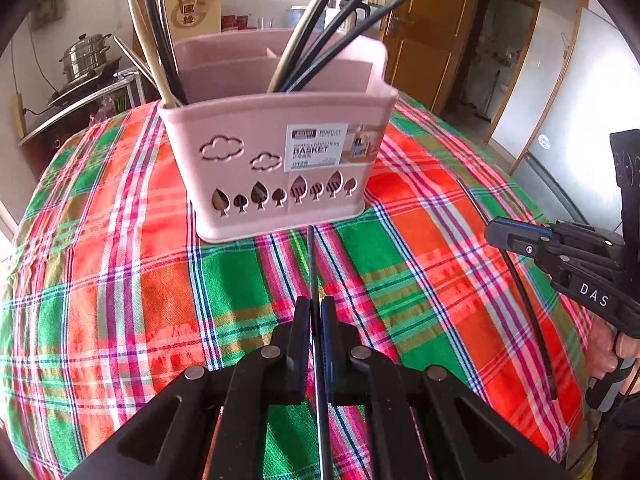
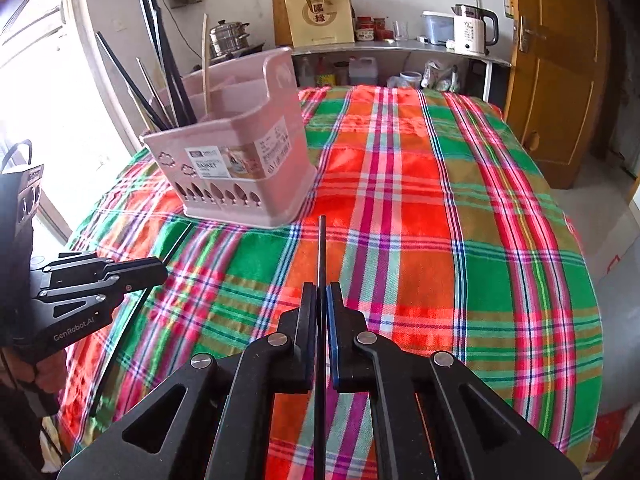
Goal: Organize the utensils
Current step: 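Lift the metal chopstick to the basket with the left tool while the right tool carries its black chopstick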
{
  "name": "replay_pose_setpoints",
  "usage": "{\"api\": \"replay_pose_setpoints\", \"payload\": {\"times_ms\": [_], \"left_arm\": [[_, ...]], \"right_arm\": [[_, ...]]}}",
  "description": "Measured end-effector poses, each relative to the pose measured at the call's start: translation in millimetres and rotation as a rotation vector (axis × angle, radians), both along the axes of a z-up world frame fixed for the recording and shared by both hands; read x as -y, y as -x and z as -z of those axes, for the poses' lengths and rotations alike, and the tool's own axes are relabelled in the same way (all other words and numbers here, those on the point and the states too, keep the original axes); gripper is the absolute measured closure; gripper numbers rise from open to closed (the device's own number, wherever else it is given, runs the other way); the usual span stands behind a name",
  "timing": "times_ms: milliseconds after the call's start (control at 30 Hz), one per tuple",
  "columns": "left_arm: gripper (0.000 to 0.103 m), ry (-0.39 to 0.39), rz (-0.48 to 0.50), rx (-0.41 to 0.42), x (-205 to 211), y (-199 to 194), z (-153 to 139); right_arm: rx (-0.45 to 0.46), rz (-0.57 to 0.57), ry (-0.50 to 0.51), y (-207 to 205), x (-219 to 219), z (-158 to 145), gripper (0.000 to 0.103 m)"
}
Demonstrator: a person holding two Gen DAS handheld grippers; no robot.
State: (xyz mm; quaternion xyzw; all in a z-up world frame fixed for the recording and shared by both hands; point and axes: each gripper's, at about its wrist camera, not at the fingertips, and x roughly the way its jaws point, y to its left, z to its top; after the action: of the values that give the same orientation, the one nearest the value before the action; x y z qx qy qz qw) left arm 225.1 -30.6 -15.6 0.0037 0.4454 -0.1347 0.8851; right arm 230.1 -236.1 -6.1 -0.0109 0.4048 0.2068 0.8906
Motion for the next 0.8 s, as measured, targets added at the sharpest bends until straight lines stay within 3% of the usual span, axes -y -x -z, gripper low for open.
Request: {"api": "replay_pose_setpoints", "payload": {"times_ms": [433, 800], "left_arm": [[0.098, 0.087, 0.018, 0.204, -23.1, 33.0, -99.8], [0.099, 0.114, 0.029, 0.24, -30.0, 54.3, -120.3]], "right_arm": [[0.198, -0.005, -0.082, 33.5, 4.3, -78.7, 0.098], [0.246, -0.015, -0.099, 55.9, 3.9, -97.2, 0.098]]}}
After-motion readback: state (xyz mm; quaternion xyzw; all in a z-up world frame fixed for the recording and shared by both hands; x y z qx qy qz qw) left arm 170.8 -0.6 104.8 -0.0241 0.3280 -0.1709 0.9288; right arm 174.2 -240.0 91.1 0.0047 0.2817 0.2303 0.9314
